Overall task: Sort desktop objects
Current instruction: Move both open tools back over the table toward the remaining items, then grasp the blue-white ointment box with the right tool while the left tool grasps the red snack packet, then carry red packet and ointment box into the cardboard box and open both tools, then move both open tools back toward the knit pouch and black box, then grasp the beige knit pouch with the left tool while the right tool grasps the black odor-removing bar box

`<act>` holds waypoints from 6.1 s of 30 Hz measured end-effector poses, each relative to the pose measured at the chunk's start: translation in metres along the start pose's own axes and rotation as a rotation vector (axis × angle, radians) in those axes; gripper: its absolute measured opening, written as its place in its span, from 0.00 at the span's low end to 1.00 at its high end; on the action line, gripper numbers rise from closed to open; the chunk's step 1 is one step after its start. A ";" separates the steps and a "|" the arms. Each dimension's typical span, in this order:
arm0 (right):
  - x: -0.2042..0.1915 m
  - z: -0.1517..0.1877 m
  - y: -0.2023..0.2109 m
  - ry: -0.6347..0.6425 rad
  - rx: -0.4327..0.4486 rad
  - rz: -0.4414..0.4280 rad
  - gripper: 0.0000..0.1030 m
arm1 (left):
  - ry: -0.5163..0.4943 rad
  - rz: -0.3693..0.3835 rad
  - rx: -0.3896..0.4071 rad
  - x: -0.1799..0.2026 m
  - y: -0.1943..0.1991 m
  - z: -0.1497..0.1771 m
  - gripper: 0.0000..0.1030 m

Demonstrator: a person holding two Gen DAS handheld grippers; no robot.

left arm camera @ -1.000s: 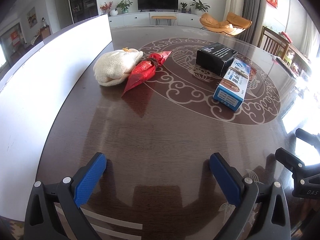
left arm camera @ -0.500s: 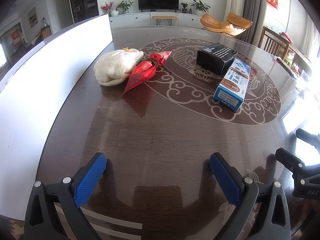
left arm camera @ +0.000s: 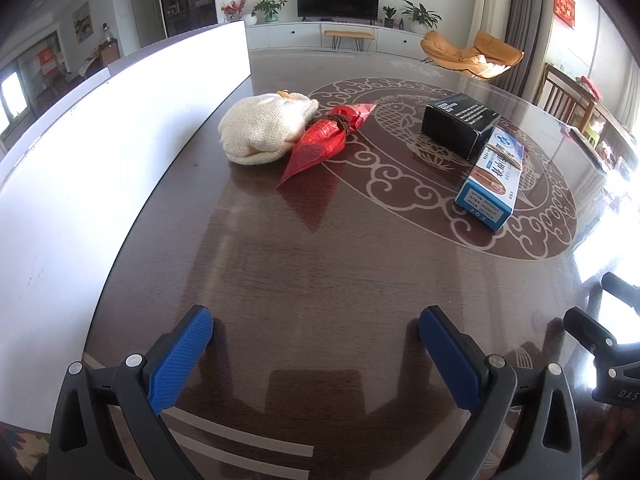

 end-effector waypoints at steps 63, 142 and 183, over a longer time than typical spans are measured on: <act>-0.032 -0.054 -0.029 0.138 0.004 -0.098 0.82 | -0.180 0.142 -0.098 0.015 -0.004 -0.018 0.67; -0.022 -0.026 -0.012 0.079 -0.006 -0.059 1.00 | -0.020 0.013 -0.016 0.012 -0.016 -0.018 1.00; -0.022 -0.026 -0.012 0.078 -0.006 -0.058 1.00 | 0.021 -0.017 -0.009 -0.012 -0.110 -0.156 1.00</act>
Point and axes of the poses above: each gripper's, at about its wrist camera, not at the fingertips, and y roughly against the way its jaws point, x to its right, z to its underside, the point moved 3 cm from there along -y, roughly the way its jaws point, and after that the axes turned 11 degrees about z, right-handed, at the moved point
